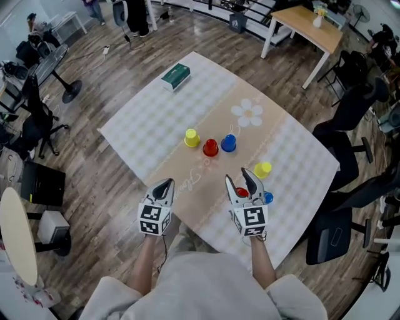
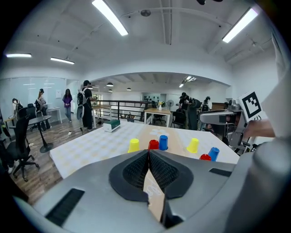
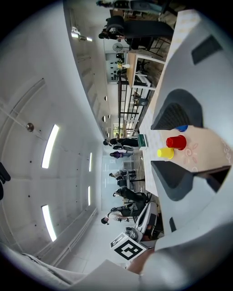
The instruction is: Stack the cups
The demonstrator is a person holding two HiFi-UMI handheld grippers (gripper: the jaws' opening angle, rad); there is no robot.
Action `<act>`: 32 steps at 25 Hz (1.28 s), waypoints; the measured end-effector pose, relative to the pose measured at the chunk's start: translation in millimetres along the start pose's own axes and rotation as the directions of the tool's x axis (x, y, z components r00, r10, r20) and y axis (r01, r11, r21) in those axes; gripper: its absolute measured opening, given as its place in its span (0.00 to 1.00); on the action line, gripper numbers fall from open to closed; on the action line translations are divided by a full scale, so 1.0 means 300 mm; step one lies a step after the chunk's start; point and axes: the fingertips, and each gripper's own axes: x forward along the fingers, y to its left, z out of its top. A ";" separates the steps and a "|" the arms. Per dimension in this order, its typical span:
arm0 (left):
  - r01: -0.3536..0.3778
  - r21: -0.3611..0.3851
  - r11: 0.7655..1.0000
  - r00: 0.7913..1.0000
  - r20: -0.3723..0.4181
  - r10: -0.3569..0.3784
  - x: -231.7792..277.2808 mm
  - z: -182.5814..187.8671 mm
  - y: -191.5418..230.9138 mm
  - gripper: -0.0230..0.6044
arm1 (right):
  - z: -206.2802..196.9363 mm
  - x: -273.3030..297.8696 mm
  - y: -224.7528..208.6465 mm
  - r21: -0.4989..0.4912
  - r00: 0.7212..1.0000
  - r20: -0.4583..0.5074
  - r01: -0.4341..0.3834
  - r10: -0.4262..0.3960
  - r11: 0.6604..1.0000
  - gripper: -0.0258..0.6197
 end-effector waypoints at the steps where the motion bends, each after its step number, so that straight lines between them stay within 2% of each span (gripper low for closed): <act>1: 0.009 0.000 1.000 1.000 -0.001 -0.009 0.011 0.002 0.013 0.06 | 0.002 0.012 0.005 0.001 1.000 -0.005 0.007 -0.007 1.000 0.35; 13: 0.121 0.019 0.993 0.993 0.000 -0.121 0.139 0.051 0.139 0.06 | 0.025 0.153 0.060 0.006 0.996 -0.043 0.084 -0.084 0.996 0.35; 21: 0.227 0.038 0.973 0.974 -0.022 -0.226 0.249 0.062 0.126 0.06 | 0.050 0.182 0.055 0.009 0.988 -0.051 0.145 -0.145 0.989 0.35; 32: 0.246 0.026 0.969 0.969 -0.045 -0.244 0.301 0.050 0.045 0.06 | 0.040 0.266 0.091 0.021 0.997 -0.054 0.064 -0.063 0.998 0.37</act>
